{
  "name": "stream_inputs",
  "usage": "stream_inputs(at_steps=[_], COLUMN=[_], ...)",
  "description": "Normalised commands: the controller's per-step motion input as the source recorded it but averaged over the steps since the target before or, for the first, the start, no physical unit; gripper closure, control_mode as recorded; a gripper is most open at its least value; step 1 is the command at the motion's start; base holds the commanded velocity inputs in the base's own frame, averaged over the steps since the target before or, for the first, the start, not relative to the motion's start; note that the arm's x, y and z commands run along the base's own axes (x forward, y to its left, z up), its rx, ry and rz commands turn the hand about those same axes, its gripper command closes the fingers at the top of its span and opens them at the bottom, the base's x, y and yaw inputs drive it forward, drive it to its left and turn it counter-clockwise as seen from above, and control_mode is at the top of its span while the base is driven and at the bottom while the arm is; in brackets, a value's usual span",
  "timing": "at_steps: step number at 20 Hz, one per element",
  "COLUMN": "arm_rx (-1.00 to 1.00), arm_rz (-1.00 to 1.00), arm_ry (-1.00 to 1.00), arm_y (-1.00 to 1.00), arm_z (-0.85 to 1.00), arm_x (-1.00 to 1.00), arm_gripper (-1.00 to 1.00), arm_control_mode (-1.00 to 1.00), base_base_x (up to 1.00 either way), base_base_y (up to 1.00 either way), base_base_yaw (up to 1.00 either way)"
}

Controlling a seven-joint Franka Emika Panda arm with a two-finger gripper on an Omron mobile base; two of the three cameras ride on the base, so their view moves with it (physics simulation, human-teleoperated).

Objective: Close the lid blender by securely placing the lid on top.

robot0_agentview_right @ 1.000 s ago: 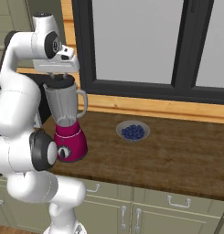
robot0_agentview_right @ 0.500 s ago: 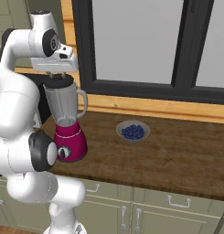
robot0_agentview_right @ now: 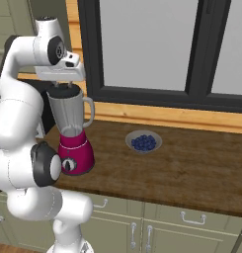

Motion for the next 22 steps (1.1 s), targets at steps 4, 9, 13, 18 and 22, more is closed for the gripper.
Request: stream_inputs(at_steps=[4, 9, 13, 18, 22], arm_rx=[0.00, 0.00, 0.00, 0.00, 0.00], arm_rz=[0.00, 0.00, 0.00, 0.00, 0.00], arm_ry=[0.00, -0.01, -0.10, -0.19, -0.14], arm_y=[0.00, 0.00, 0.00, 0.00, 0.00], arm_z=[-0.18, -0.09, -0.04, -0.05, -0.25], arm_x=[0.07, 0.13, 0.09, 0.05, 0.02], arm_gripper=[1.00, 1.00, 1.00, 1.00, 1.00], arm_control_mode=[-1.00, -1.00, -1.00, -1.00, -1.00], base_base_x=[0.00, 0.00, 0.00, 0.00, 0.00], base_base_y=[0.00, 0.00, 0.00, 0.00, 0.00], base_base_yaw=[0.00, 0.00, 0.00, 0.00, 0.00])
